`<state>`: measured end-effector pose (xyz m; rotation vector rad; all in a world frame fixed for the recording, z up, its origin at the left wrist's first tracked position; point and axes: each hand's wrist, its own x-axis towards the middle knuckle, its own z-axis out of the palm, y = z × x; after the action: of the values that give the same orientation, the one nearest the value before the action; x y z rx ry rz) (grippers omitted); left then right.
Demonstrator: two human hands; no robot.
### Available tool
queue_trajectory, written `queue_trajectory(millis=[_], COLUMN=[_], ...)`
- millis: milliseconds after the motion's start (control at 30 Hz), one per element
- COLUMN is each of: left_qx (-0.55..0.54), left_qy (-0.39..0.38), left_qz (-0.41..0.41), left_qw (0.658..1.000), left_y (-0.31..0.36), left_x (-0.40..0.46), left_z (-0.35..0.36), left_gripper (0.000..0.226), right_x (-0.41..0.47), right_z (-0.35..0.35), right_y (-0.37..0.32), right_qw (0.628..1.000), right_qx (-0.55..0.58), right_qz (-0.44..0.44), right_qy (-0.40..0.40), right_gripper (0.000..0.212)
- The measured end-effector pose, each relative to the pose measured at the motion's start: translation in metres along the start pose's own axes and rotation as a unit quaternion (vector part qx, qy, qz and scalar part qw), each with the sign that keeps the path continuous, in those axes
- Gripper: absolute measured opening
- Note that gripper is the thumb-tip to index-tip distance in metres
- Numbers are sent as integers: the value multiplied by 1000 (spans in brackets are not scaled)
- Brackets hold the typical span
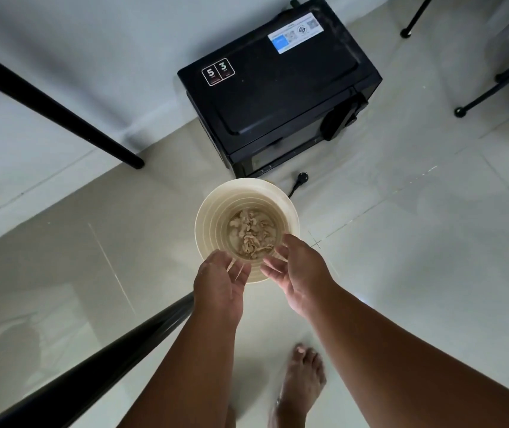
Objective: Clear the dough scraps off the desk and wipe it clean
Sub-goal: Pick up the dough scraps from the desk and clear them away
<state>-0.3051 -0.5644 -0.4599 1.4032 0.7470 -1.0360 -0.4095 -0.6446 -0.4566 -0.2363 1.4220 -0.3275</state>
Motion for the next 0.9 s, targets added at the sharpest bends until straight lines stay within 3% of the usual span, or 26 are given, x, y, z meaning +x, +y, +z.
queue_trajectory(millis=[67,233,467,667,900], left_qx=[-1,-6,42,129,268], left_qy=[-3,-25,-28,-51,-98], left_qz=[-2,-17,-18,-17,41], left_qw=[1000,1000,999,990,957], left_y=[-2,-4,-2,12,40], left_x=[-5,-27,-73,-140,-266], left_z=[-2,-8,-22,-25,-37], left_gripper=[24,10,29,23,13], right_x=[-3,-23,-71,-138,-257], right_z=[-3,-15,-27,-34,-38], right_y=[4,13,19,3,-22], right_qw=[1000,999,998,994,986], right_qx=[-11,-40,-58,-99,-156], right_qz=[-5,-20,-23,-36,-61], right_qy=[-1,5,16,27,-3], right_gripper=[13,12,13,13,14])
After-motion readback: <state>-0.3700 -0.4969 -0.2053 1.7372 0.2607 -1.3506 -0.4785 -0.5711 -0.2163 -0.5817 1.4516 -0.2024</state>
